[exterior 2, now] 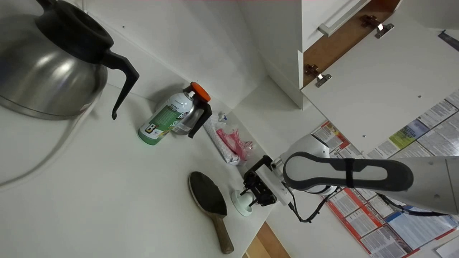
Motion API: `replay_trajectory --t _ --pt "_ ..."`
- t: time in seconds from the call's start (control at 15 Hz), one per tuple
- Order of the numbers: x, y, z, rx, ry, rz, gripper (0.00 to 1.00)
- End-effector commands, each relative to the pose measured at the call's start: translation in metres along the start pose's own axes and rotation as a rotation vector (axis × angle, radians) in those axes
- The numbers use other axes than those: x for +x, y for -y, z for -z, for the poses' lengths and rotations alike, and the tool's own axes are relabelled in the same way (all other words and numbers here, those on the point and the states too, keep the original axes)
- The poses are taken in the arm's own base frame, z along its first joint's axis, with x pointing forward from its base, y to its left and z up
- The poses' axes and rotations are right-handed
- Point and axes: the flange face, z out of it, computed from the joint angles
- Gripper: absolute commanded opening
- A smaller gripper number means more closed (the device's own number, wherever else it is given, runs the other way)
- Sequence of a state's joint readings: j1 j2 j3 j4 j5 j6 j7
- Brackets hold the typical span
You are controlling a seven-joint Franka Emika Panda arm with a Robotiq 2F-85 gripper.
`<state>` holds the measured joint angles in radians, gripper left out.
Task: Pick the white lid on the counter and put it in the open cupboard
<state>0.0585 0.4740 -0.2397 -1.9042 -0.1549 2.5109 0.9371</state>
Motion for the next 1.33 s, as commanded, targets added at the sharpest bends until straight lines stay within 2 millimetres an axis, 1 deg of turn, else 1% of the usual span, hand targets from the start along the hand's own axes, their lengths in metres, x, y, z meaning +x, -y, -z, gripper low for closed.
replay_trajectory --t 0.0,0.07,0.2,0.27,0.47,0.67,0.87,1.07,1.27 --pt "0.001 -0.003 0.013 -0.004 -0.003 -0.036 0.24" --pt "0.001 -0.006 0.020 -0.001 0.012 -0.041 0.24" --pt "0.005 -0.019 0.045 0.017 0.039 -0.038 0.24" --pt "0.010 -0.027 0.060 0.018 0.038 -0.051 0.24" --pt "0.026 -0.053 0.114 0.039 0.027 -0.066 0.24" --pt "0.040 -0.079 0.179 0.089 -0.011 -0.059 0.24" --pt "0.042 -0.101 0.252 0.165 -0.077 -0.036 0.24" --pt "0.029 -0.118 0.326 0.241 -0.152 -0.005 0.24" --pt "0.011 -0.129 0.390 0.326 -0.204 0.028 0.24"
